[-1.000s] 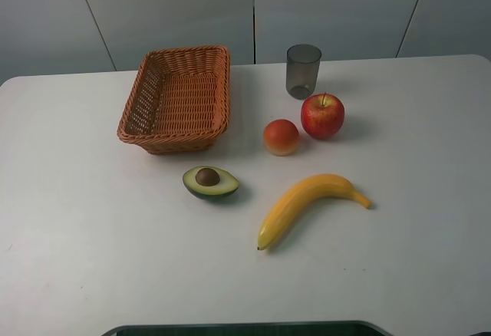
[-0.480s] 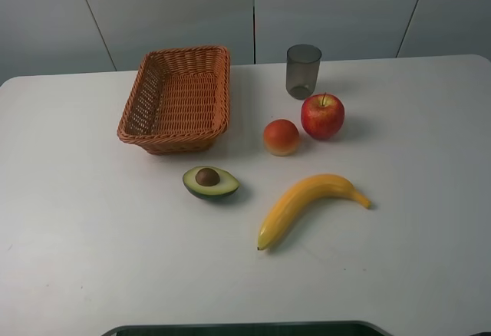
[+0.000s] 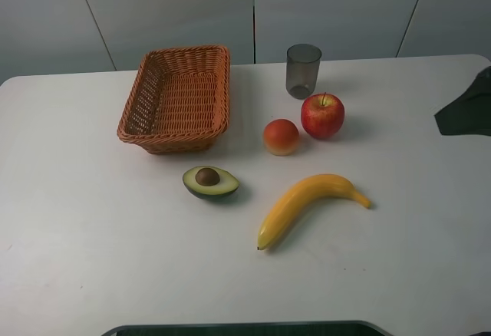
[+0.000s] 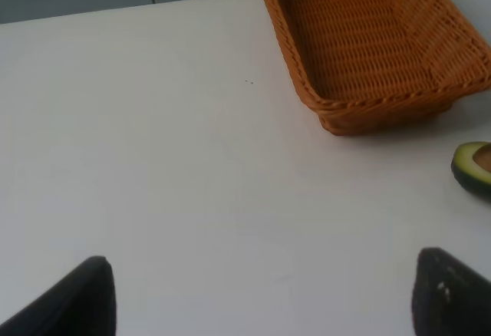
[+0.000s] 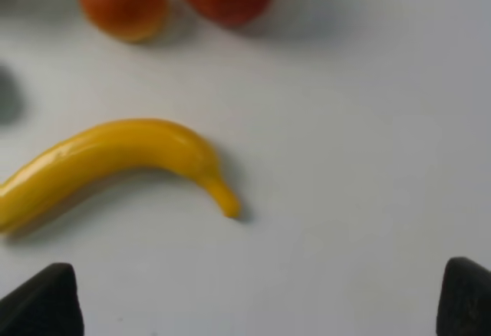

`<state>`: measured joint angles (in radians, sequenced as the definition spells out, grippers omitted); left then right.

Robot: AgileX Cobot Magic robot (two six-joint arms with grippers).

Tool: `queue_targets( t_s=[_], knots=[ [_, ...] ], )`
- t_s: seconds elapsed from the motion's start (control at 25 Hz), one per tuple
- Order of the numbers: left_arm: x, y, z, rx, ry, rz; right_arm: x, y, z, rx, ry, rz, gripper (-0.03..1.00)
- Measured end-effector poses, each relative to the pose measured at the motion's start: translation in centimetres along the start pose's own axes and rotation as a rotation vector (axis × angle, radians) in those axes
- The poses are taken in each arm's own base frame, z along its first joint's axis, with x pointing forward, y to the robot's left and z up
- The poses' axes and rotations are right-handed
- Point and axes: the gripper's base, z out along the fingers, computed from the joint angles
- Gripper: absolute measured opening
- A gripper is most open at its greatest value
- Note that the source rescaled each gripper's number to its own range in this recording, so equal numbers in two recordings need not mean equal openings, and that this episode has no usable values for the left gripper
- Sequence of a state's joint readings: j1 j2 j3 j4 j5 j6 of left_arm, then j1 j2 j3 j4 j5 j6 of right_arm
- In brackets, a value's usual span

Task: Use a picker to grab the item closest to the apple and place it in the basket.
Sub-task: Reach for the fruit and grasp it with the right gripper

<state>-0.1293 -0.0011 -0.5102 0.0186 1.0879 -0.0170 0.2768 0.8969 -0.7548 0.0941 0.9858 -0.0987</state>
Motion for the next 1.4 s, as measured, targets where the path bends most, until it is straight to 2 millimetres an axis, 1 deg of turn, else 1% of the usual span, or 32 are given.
queue_targets(
  t_s=[0.24,0.4,0.56,0.72,0.8,0.96,1.12,1.28,1.4],
  knots=[
    [0.0,0.0,0.0,0.000,0.000,-0.002,-3.8,2.9,2.9,-0.090,0.100,-0.310,1.00],
    [0.0,0.0,0.0,0.000,0.000,-0.002,-6.6,4.3,4.7,-0.119,0.134,-0.416,1.00],
    [0.0,0.0,0.0,0.000,0.000,-0.002,-8.8,5.7,7.1,-0.153,0.182,-0.576,1.00],
    [0.0,0.0,0.0,0.000,0.000,-0.002,-10.8,7.2,9.8,-0.189,0.222,-0.728,1.00],
    [0.0,0.0,0.0,0.000,0.000,-0.002,-11.6,8.1,11.1,-0.208,0.240,-0.800,1.00],
    [0.0,0.0,0.0,0.000,0.000,-0.002,-13.3,9.9,12.6,-0.237,0.233,-0.923,1.00],
    [0.0,0.0,0.0,0.000,0.000,-0.002,-14.7,11.2,14.2,-0.258,0.224,-1.011,1.00],
    [0.0,0.0,0.0,0.000,0.000,-0.002,-15.3,12.2,16.6,-0.294,0.239,-1.062,1.00],
    [0.0,0.0,0.0,0.000,0.000,-0.002,-15.6,12.4,18.5,-0.304,0.251,-1.109,1.00]
  ],
)
